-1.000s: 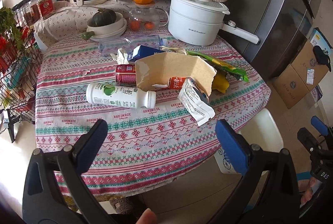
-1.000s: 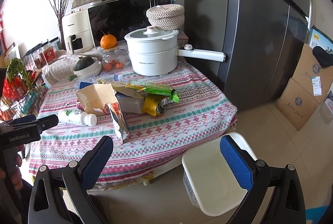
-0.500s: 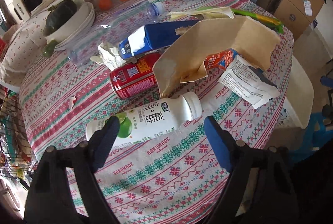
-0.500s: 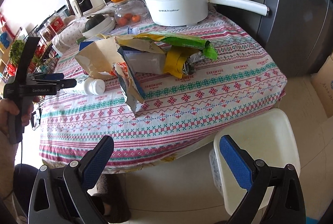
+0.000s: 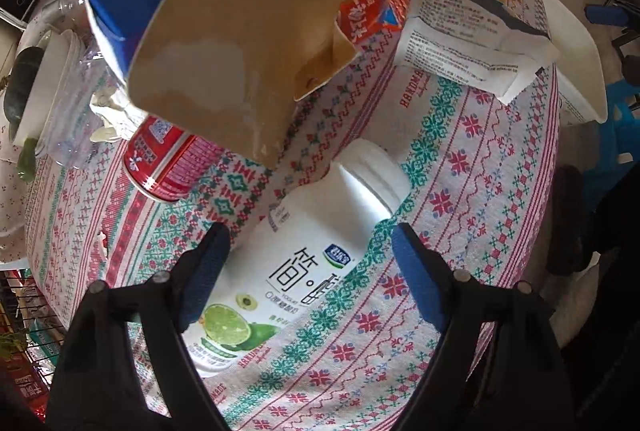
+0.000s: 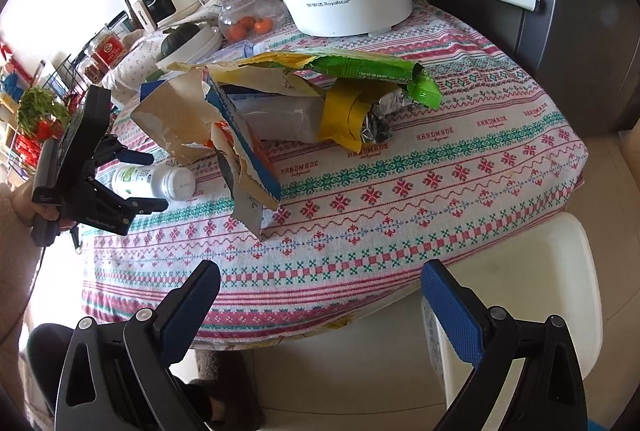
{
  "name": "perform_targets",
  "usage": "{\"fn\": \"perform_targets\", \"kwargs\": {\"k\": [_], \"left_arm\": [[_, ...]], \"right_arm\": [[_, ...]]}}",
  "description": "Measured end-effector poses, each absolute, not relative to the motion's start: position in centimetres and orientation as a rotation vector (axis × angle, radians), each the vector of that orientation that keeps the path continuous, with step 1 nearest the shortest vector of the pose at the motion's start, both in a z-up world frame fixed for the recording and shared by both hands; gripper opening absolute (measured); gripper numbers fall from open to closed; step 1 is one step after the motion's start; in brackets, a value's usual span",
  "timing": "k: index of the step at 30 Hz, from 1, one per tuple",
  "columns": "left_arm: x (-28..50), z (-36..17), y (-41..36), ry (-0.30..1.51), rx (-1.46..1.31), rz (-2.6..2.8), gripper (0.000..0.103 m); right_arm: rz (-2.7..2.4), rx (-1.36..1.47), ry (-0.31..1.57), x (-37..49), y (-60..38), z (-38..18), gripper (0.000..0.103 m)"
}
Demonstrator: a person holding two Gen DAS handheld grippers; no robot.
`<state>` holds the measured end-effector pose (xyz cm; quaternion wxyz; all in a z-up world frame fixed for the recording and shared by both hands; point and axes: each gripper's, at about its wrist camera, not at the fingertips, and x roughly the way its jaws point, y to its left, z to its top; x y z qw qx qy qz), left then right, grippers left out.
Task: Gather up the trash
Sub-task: 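Grasp the white yogurt bottle with the left tool while the right tool reaches toward a paper slip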
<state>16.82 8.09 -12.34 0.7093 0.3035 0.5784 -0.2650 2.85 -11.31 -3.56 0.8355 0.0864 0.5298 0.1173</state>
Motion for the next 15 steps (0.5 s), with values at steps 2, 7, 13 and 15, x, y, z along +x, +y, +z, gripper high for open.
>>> {"fn": "perform_targets", "kwargs": {"k": [2,7,13,15], "left_arm": [[15.2,-12.4,7.8,1.28,0.702,-0.579,0.083],[12.2,-12.8,8.3,1.317,0.721,-0.526,0.057],[10.6,-11.3,10.5,1.303,0.513,-0.404,0.051],[9.6,-10.0,10.8,1.275,0.42,-0.38,0.051]], "right_arm": [[0.286,0.218,1.128,3.5,-10.7,-4.4,0.095],[0.366,0.306,1.149,4.7,-9.2,-6.7,0.083],[0.389,0.315,1.163,5.5,-7.6,-8.4,0.069],[0.396,0.32,1.152,5.6,-7.4,-8.3,0.069]]}}
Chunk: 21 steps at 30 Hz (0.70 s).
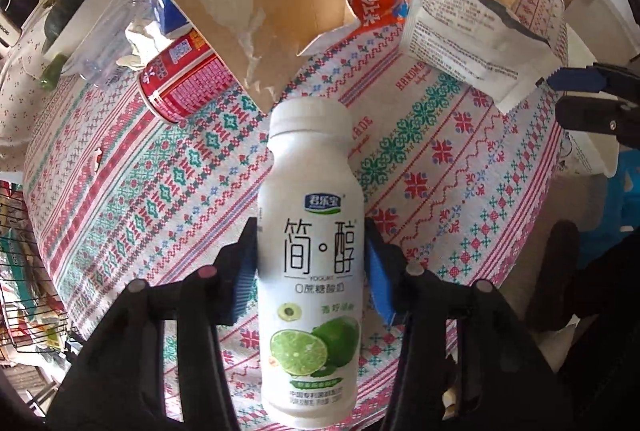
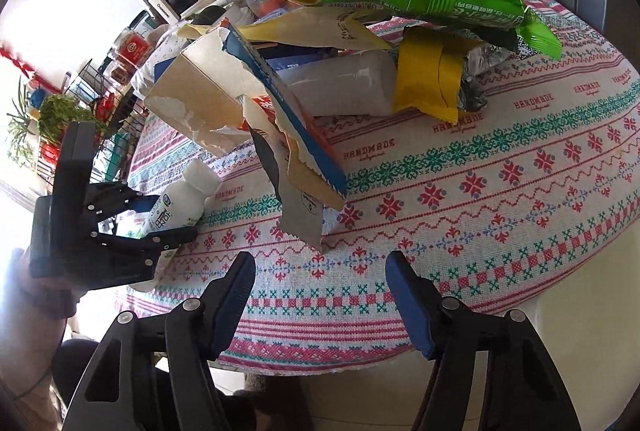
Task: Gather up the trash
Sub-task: 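Grasp the white yogurt bottle with the left tool while the right tool reaches toward a paper slip, then pinch the white paper slip with the right tool while the left tool lifts the bottle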
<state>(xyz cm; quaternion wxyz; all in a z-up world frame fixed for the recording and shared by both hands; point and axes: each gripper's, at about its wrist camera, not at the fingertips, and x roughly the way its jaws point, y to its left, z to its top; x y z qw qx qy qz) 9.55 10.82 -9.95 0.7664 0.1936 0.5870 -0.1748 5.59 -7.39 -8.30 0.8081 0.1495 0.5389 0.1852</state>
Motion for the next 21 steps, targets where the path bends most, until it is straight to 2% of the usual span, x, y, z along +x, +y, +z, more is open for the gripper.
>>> {"fn": "perform_targets", "kwargs": {"k": [10,11,15,21], "left_arm": [[5.4,-4.5,13.7,1.158,0.026,-0.265,0.051],[4.7,-4.2,13.9,1.14,0.011,-0.258,0.051],[3.1,-2.3,15.5,1.077,-0.082,-0.236,0.051],[2.4,-2.4,16.6,1.057,-0.124,-0.22,0.051]], "right_arm": [[0.416,0.298,1.128,5.4,-7.4,-8.5,0.069],[0.415,0.299,1.126,5.5,-7.4,-8.7,0.067],[0.416,0.316,1.126,6.3,-6.8,-9.1,0.044],[0.391,0.354,1.08,7.4,-5.7,-8.7,0.029]]}}
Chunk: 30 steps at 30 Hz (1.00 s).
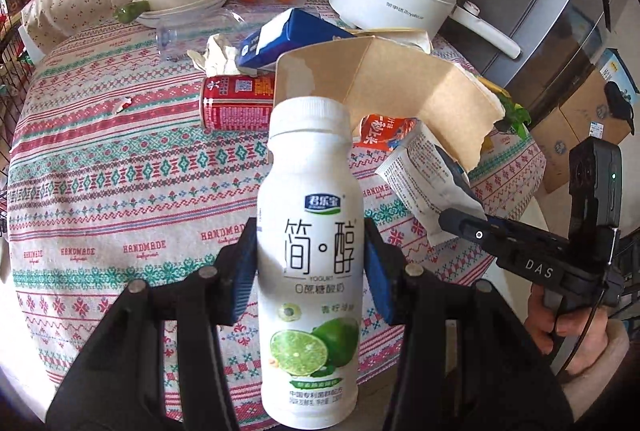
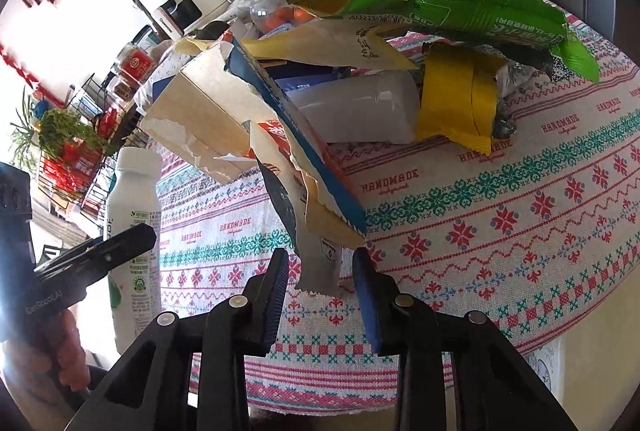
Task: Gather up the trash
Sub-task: 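Pinch the white paper slip with the right tool while the left tool lifts the bottle, then carry the paper slip into the white bin and open the right tool while the left carries the bottle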
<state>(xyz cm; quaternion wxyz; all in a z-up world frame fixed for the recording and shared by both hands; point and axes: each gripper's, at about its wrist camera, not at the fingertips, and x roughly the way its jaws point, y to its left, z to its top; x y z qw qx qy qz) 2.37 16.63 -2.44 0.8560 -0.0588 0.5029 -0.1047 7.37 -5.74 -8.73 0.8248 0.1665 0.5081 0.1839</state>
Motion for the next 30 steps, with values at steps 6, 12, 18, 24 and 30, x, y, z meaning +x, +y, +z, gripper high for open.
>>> {"fn": "perform_targets", "kwargs": {"k": [6,12,18,24,30], "left_arm": [[2.7,-3.1,16.7,1.051,-0.12,-0.211,0.051],[3.4,-2.8,15.4,1.014,-0.129,-0.222,0.051],[4.1,-3.1,14.3,0.991,-0.13,-0.234,0.051],[3.8,-2.2,12.0,0.949,-0.134,-0.286,0.051],[3.3,-0.8,8.4,0.917,-0.152,-0.4,0.051]], "right_arm": [[0.395,0.345,1.034,7.6,-5.1,-8.3,0.006],[0.44,0.362,0.984,5.9,-6.3,-6.2,0.003],[0.481,0.356,0.916,3.4,-8.3,-3.3,0.003],[0.402,0.389,0.871,1.5,-12.3,-1.3,0.003],[0.318,0.38,0.824,-1.4,-17.2,0.9,0.003]]}}
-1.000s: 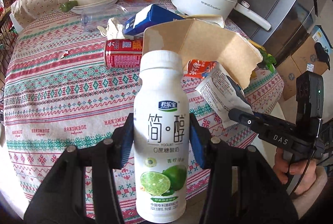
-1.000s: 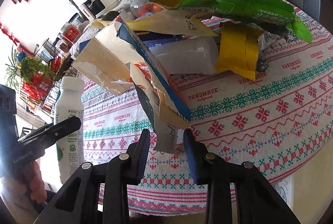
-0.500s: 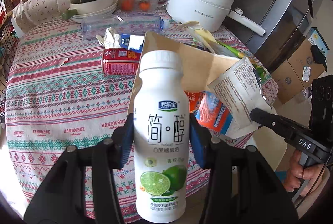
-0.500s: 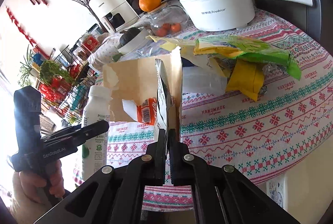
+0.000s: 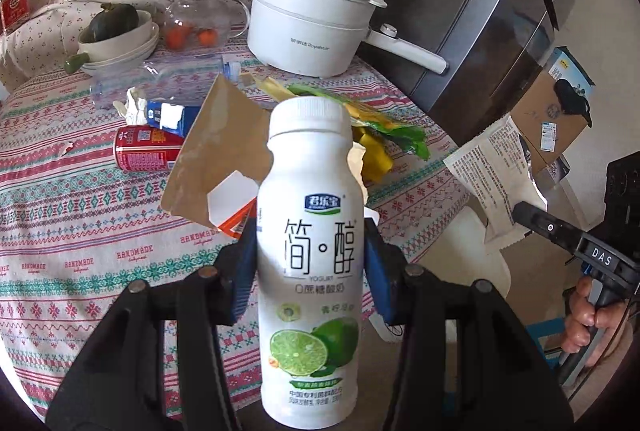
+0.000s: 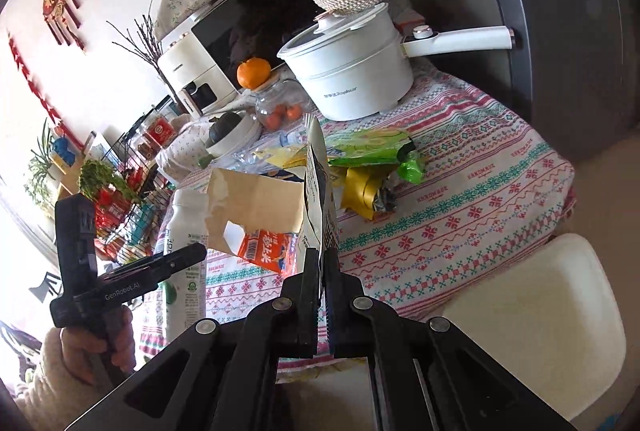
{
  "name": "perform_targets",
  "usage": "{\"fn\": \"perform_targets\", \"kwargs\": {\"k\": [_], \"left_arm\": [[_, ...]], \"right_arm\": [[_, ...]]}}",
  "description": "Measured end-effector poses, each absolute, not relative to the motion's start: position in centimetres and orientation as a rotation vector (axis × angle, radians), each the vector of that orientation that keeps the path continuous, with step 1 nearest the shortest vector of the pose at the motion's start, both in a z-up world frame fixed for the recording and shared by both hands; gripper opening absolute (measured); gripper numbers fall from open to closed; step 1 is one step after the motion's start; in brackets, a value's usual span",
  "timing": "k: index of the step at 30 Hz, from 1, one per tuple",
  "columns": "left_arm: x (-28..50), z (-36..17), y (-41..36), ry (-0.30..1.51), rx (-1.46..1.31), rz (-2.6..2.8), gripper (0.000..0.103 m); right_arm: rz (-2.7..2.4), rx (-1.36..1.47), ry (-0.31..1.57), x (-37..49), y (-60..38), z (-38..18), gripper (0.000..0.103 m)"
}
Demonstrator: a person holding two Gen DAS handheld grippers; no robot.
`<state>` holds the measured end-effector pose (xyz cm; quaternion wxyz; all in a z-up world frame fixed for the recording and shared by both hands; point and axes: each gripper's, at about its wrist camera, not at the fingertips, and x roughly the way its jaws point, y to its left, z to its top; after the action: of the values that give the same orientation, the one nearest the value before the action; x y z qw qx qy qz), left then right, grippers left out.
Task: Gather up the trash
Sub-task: 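Carry the paper slip into the white bin and open the right tool while the left carries the bottle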
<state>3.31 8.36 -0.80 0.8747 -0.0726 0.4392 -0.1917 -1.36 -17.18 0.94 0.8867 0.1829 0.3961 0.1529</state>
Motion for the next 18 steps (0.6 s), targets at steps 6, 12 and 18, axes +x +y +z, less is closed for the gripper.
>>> {"fn": "perform_targets", "kwargs": {"k": [6,12,18], "left_arm": [[2.6,0.5,2.5,0.907,-0.124,-0.535,0.051],[1.6,-0.2,-5.6,0.915,-0.023,-0.679,0.051],[1.2,-3.0,-12.0,0.914,0.06,-0.772,0.051]], "right_arm": [[0.191,0.367,0.851,-4.2,-22.2,2.4,0.003],[0.049,0.428,1.008,-5.0,-27.4,-0.5,0.003],[-0.081,0.477,1.231,-4.1,-31.3,-7.3,0.003]]}}
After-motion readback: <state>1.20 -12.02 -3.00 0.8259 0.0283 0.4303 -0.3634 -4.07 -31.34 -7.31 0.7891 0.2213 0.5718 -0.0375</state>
